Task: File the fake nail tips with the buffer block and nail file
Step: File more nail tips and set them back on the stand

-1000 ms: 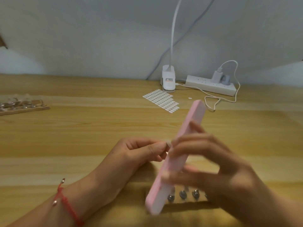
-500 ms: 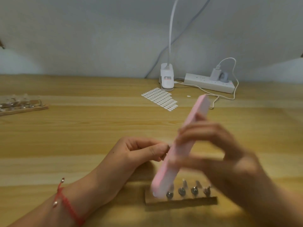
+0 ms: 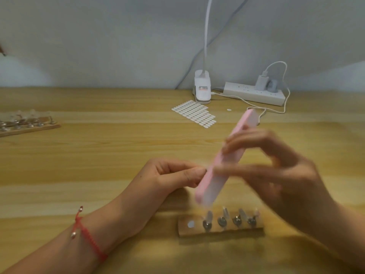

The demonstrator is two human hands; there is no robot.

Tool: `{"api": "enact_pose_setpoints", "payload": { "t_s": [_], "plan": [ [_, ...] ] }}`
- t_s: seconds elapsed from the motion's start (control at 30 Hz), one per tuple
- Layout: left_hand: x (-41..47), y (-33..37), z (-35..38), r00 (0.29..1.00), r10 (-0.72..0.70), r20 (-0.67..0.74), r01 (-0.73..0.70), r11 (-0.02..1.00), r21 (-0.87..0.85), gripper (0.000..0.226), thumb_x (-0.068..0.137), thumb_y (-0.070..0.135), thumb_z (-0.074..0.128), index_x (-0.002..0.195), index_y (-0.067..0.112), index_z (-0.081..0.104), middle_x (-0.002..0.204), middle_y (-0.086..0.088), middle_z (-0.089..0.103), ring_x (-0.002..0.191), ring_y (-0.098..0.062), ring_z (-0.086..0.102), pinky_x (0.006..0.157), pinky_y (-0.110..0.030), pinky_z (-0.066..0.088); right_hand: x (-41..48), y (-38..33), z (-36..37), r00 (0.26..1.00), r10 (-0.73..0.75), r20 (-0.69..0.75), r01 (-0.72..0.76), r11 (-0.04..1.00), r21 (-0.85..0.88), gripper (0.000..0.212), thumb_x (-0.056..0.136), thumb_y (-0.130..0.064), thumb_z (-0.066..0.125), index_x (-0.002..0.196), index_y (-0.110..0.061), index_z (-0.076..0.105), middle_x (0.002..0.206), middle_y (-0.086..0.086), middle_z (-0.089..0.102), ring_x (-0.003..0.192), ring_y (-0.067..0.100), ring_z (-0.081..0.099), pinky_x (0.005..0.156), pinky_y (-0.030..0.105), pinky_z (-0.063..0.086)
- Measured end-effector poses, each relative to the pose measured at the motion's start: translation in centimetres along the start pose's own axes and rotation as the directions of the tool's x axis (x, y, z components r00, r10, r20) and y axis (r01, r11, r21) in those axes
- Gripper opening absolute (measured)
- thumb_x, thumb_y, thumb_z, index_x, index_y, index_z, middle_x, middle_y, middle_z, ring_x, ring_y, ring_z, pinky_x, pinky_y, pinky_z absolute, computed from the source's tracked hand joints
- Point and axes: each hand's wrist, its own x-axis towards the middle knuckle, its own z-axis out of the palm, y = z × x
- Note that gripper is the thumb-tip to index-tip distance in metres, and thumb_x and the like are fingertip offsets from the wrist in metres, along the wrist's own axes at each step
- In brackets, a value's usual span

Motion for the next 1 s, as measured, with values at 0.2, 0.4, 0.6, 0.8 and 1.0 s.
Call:
{"api": "enact_pose_setpoints", "payload": {
  "t_s": [0.2, 0.4, 0.6, 0.8, 1.0],
  "plan": [
    [0.1, 0.1, 0.1, 1.0, 0.004, -0.016, -0.004, 1.0, -0.015, 0.012, 0.073, 0.027, 0.071, 0.074, 0.018, 0.078, 0.075, 0.0, 0.071, 0.07, -0.008, 0.061, 0.064, -0.015, 0.044, 0.1, 0.5, -0.2, 0.996, 0.074, -0.047, -0.074, 0.997, 0.006, 0.027, 0.087, 0.004, 0.068, 0.108, -0.012, 0.07, 0.11, 0.013, 0.063, 0.107, 0.031, 0.064, 0.093, 0.048, 0.053],
    [0.0, 0.1, 0.0, 1.0, 0.0, 0.004, 0.001, 0.999, -0.053, 0.025, 0.07, 0.035, 0.07, 0.08, 0.015, 0.078, 0.074, -0.001, 0.071, 0.068, -0.009, 0.062, 0.063, -0.019, 0.049, -0.4, -0.7, 0.5, 0.997, -0.066, 0.041, 0.063, 0.994, 0.087, 0.018, 0.095, -0.012, 0.062, 0.107, -0.016, 0.074, 0.112, 0.011, 0.064, 0.113, 0.027, 0.061, 0.102, 0.048, 0.046],
    [0.0, -0.2, 0.0, 0.999, 0.0, -0.033, -0.001, 1.0, -0.018, 0.03, 0.069, 0.035, 0.071, 0.087, 0.013, 0.079, 0.079, -0.002, 0.073, 0.072, -0.009, 0.062, 0.064, -0.016, 0.047, -1.0, -1.9, 1.3, 0.992, -0.116, 0.051, 0.108, 0.983, 0.151, 0.021, 0.091, -0.007, 0.068, 0.107, -0.017, 0.076, 0.113, 0.006, 0.063, 0.116, 0.025, 0.06, 0.106, 0.046, 0.042],
    [0.0, -0.4, 0.1, 0.999, 0.019, -0.034, -0.019, 1.0, 0.02, 0.019, 0.076, 0.028, 0.07, 0.086, 0.015, 0.079, 0.079, 0.002, 0.074, 0.069, -0.005, 0.062, 0.061, -0.013, 0.045, -0.5, 0.1, 0.5, 0.997, 0.074, -0.035, -0.07, 0.993, 0.095, 0.031, 0.085, 0.005, 0.071, 0.109, -0.014, 0.07, 0.11, 0.012, 0.064, 0.106, 0.029, 0.064, 0.088, 0.045, 0.052],
    [-0.1, -0.2, 0.4, 0.996, 0.088, -0.032, -0.084, 0.992, 0.096, 0.016, 0.073, 0.028, 0.071, 0.081, 0.018, 0.079, 0.075, 0.009, 0.072, 0.068, 0.001, 0.061, 0.062, -0.01, 0.043, -0.1, 0.7, -0.2, 0.998, 0.064, -0.007, -0.062, 0.993, 0.105, 0.029, 0.089, -0.005, 0.067, 0.113, -0.021, 0.067, 0.114, 0.008, 0.062, 0.108, 0.021, 0.062, 0.09, 0.042, 0.053]
  ]
}}
